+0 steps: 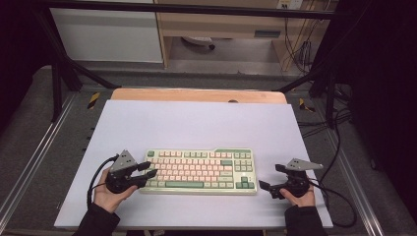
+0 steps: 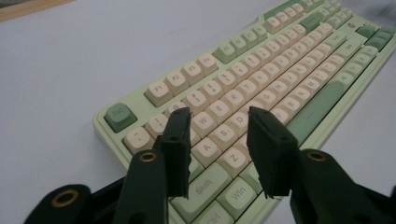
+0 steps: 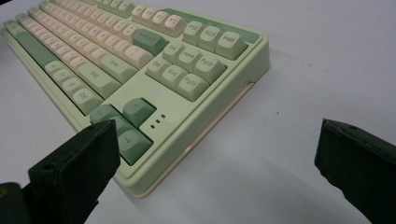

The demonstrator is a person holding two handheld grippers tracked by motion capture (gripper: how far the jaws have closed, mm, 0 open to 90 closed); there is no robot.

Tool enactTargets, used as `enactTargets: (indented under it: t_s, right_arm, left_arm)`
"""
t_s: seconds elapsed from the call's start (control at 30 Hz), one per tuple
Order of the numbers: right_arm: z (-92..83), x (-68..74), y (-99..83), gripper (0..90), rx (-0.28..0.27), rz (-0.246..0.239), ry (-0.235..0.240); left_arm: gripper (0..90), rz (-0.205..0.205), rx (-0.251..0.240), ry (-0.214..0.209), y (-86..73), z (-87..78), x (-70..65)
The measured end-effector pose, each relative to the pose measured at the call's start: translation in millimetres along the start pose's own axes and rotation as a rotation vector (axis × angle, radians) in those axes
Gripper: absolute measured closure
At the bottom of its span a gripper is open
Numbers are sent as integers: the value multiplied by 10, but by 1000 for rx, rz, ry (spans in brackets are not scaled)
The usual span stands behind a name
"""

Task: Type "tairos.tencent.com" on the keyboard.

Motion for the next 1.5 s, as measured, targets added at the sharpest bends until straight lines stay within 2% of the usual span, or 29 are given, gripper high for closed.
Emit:
enactTargets:
  t_s: [0.2,0.33,0.73,1.27,1.5]
  right_arm:
    - [-3,0,0,7,-4,-1,0]
    - [4,0,-1,6,2,-2,1]
    - [3,0,-1,7,-1,-3,0]
    - [2,-1,-2,7,3,-4,1]
    - [2,-1,-1,7,0,-6,0]
  left_arm:
    - [669,10,7,-4,80,54,-38]
    - [742,24,15,-9,138,108,-86]
    - [897,26,39,-30,273,357,-219]
    - [900,43,87,-34,319,702,-355]
    - [900,53,99,-28,306,792,-371]
Point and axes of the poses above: each handheld gripper's, and its own axes: z roughly forward along the jaws, y roughly out of its top, x roughly to its left, the point moved 1 cm from there along z, roughly forward along the jaws, and after that the axes turned 4 degrees about y, right-handed, at the moved point
